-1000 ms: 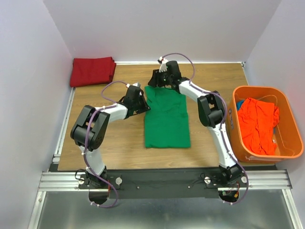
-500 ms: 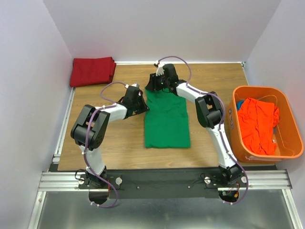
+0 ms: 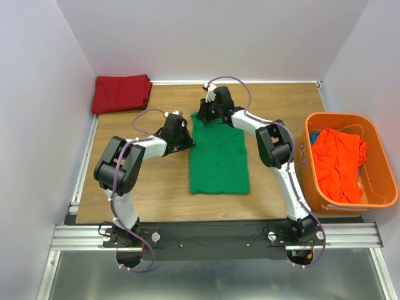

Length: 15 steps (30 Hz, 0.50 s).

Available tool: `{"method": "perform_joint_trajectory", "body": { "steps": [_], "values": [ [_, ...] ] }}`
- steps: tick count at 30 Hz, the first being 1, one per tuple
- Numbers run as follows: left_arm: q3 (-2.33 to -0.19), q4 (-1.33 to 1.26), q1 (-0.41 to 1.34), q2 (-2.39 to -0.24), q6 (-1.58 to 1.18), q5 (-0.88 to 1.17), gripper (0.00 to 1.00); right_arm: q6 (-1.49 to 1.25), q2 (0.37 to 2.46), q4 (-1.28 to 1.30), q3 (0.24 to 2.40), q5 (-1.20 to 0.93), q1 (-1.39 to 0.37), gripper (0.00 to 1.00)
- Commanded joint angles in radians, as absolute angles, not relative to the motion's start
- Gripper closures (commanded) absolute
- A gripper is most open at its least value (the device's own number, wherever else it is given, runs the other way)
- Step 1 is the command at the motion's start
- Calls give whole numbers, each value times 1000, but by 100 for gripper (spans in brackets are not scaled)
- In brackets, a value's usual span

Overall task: Fold and stack the t-shirts
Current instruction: Fold the folded rectangular tshirt in 1/3 of the way

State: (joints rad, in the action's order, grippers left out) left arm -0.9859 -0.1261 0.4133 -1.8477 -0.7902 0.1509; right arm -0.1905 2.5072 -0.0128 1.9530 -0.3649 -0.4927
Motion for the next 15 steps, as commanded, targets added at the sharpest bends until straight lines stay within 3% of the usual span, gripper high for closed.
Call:
{"method": "perform_joint_trajectory", "body": {
  "steps": [1,5,15],
  "values": [
    [-970,-135,408,-1870,-798,160,100,-186,2450,-25,1945,-296,-500,79],
    [-963,-135,408,-1873,-802,158,100,-204,2413,-37,1924,-239,-500,86],
    [-959,-137,408,-1873,-805,155,100,-244,2316,-133,1787,-146,-502,87]
  ]
}}
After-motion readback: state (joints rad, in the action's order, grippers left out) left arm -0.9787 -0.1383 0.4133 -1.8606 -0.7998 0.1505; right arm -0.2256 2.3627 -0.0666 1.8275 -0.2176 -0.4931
